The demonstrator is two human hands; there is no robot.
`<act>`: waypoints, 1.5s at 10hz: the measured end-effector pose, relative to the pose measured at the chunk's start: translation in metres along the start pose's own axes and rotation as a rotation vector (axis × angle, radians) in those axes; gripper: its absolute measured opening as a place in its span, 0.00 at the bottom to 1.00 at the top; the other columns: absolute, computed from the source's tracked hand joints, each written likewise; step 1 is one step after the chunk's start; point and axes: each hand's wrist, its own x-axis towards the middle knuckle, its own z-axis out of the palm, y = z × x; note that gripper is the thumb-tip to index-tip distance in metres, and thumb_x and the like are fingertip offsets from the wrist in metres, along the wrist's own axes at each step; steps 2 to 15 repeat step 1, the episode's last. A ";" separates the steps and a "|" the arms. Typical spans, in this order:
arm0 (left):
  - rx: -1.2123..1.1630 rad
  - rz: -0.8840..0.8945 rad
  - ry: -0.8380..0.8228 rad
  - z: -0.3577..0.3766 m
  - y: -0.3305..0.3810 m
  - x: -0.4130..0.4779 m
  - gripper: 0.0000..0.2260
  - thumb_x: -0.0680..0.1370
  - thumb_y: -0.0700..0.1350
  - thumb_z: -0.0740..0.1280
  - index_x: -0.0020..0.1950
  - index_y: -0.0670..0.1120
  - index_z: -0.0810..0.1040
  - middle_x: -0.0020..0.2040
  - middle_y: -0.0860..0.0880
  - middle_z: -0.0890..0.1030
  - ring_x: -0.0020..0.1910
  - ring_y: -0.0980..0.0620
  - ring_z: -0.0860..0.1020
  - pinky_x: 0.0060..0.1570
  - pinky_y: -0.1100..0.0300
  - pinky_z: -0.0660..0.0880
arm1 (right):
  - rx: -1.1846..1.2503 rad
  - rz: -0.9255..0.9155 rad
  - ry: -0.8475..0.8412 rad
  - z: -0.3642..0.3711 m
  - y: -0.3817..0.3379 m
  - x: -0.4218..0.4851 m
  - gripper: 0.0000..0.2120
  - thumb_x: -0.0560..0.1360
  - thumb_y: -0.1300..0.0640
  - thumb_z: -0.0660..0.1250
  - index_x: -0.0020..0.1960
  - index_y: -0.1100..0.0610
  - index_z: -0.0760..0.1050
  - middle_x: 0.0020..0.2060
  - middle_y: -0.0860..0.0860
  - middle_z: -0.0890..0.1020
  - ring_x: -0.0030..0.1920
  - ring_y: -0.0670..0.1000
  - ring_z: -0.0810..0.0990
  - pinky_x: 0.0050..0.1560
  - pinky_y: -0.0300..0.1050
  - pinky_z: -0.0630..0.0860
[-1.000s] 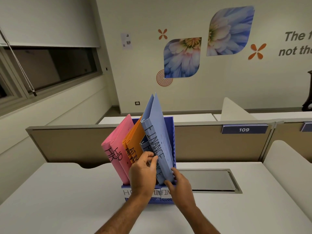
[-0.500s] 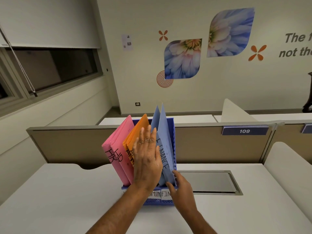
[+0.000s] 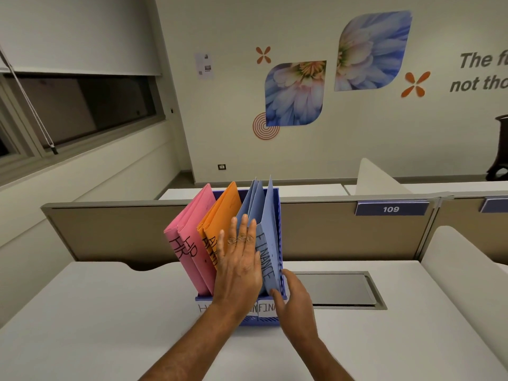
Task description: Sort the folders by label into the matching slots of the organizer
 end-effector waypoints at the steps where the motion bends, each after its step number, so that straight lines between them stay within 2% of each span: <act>1: -0.024 -0.026 0.025 -0.003 0.000 -0.020 0.29 0.81 0.44 0.60 0.80 0.42 0.56 0.81 0.44 0.55 0.81 0.44 0.50 0.77 0.40 0.51 | -0.065 -0.098 0.065 -0.006 -0.008 -0.008 0.25 0.78 0.51 0.68 0.72 0.54 0.67 0.69 0.51 0.73 0.69 0.48 0.71 0.65 0.33 0.70; 15: -0.024 -0.026 0.025 -0.003 0.000 -0.020 0.29 0.81 0.44 0.60 0.80 0.42 0.56 0.81 0.44 0.55 0.81 0.44 0.50 0.77 0.40 0.51 | -0.065 -0.098 0.065 -0.006 -0.008 -0.008 0.25 0.78 0.51 0.68 0.72 0.54 0.67 0.69 0.51 0.73 0.69 0.48 0.71 0.65 0.33 0.70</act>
